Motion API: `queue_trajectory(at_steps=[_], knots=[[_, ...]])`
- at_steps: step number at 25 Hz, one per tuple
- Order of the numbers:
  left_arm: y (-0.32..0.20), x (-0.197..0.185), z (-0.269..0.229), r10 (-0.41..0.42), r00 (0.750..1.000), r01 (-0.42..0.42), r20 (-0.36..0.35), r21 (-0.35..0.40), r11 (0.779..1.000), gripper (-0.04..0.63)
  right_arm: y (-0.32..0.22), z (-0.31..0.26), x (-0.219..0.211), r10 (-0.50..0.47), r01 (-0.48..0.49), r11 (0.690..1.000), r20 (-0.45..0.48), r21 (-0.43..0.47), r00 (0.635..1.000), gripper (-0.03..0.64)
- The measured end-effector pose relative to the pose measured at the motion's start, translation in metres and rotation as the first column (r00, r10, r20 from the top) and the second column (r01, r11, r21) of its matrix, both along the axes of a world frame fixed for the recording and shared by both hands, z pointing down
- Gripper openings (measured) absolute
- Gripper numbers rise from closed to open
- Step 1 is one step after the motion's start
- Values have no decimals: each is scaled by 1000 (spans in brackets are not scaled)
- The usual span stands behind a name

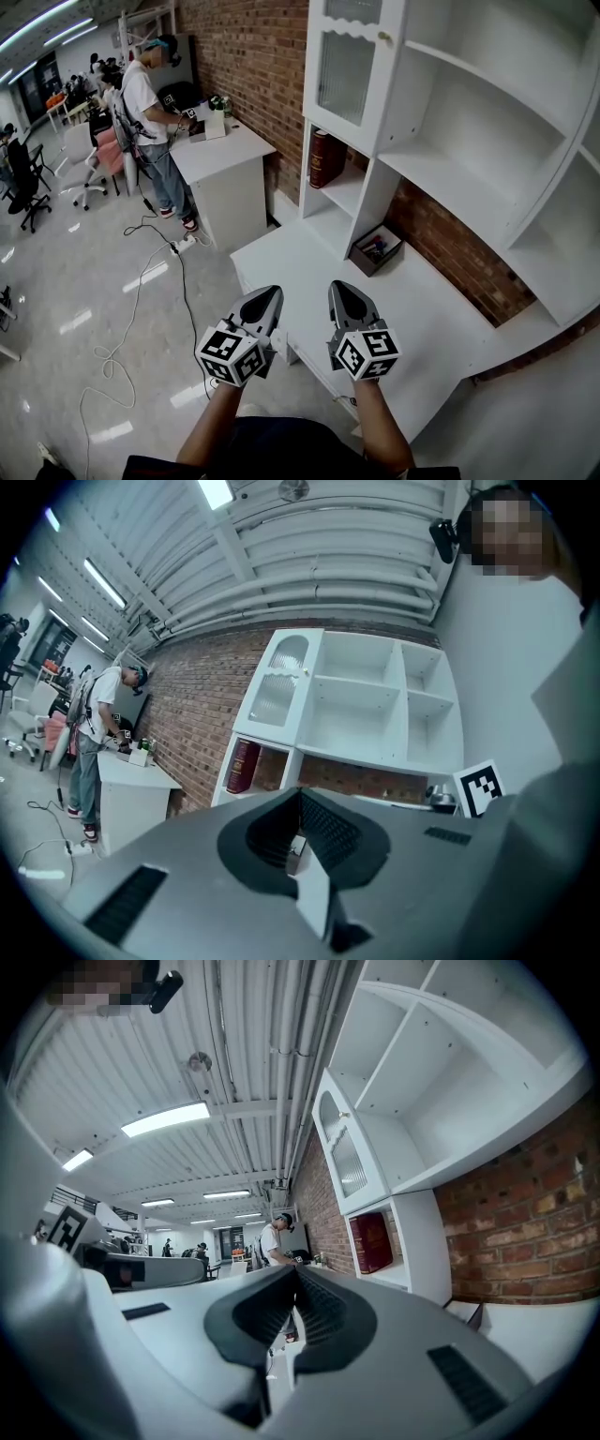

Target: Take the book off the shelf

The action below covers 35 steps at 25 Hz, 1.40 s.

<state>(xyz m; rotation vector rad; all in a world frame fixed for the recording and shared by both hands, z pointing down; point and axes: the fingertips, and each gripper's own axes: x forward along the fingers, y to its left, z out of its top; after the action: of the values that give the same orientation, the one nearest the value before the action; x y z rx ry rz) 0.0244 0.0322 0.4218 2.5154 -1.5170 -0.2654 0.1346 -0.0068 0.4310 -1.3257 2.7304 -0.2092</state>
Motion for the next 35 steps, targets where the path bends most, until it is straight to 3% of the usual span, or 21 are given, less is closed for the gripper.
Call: queue_trajectory(at_steps=[17,35], knots=[[-17,3,5,-21,1000,21,-9,-6,1000,17,-20,2,6,-34,34,999,19,10,999,18],[-78,-30,-1,-10,1000,9,-16,-6,1000,17,-81,-8,-35,-57,57,998,2,31,998,18]])
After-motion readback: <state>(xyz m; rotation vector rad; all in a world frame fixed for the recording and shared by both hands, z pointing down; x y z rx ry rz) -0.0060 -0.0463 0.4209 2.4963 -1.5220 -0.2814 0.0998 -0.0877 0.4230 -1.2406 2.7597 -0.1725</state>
